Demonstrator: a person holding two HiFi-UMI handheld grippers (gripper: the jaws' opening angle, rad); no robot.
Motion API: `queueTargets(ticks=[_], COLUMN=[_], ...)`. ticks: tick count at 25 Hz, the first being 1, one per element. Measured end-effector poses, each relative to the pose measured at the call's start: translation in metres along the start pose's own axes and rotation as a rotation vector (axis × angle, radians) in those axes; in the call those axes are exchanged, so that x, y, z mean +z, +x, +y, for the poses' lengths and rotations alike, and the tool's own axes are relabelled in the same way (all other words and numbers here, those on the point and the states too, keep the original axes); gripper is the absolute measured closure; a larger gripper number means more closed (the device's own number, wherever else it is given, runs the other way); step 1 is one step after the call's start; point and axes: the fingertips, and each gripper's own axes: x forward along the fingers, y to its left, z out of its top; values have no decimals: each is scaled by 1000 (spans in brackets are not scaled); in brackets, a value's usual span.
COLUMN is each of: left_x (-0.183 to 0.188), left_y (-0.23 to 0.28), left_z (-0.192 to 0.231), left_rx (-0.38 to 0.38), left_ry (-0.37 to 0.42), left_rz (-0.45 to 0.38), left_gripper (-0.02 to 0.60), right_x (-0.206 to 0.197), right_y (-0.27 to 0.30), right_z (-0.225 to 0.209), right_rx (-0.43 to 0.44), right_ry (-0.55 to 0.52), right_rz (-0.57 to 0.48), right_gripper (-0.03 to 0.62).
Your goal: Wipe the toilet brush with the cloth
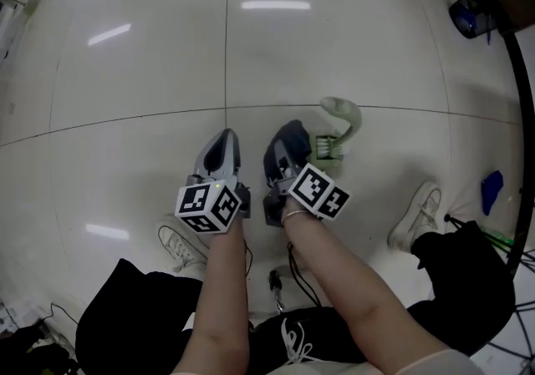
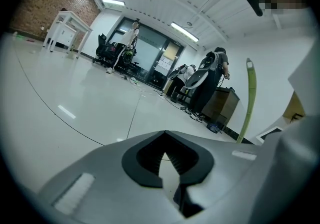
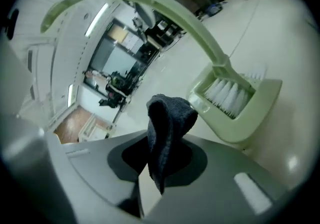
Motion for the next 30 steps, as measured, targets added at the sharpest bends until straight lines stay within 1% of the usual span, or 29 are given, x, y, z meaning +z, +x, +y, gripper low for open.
queueTargets(ticks=[1, 3, 8, 11, 14, 17, 22, 25, 26, 27, 28, 30], left_x=[-1, -5, -17, -20, -28, -33, -26, -24, -22, -19, -15, -7], left_y=[-1, 0, 5, 6, 3, -1, -6, -6, -6, -5, -4, -4], left_z=[3, 4, -8, -16, -17, -13, -10, -11, -12, -14, -16, -20], left_rx=[-3, -18, -72, -106, -113, -106, -98, -92, -92, -92, -92, -94], left_ry=[-2, 4, 88, 114, 104, 94, 94, 74, 70, 69, 69, 70], left_rz=[5, 22, 82, 94, 107, 113, 99, 87, 81, 72, 62, 43], left_gripper=[575, 575, 575, 575, 575, 575, 575, 575, 575, 575, 575, 575], right_x=[4, 5, -10, -16, -22, -35, -57, -65, -64, -64, -62, -60], right_y=[2, 4, -1, -4, -10, -16, -32, -50, -55, -57, -56, -52], right_z=[-3, -12, -48, -68, -85, -97, -111, -127, -128, -124, -113, -80], right_rx=[-11, -38, -130, -161, -181, -197, -214, -270, -276, -265, -238, -156], right_ry=[51, 121, 233, 265, 289, 315, 364, 434, 462, 472, 458, 389], right_rz=[-37, -71, -86, -98, -104, -86, -46, -54, -61, -58, -39, 22], right_gripper=[530, 530, 530, 530, 530, 530, 530, 530, 530, 530, 530, 530])
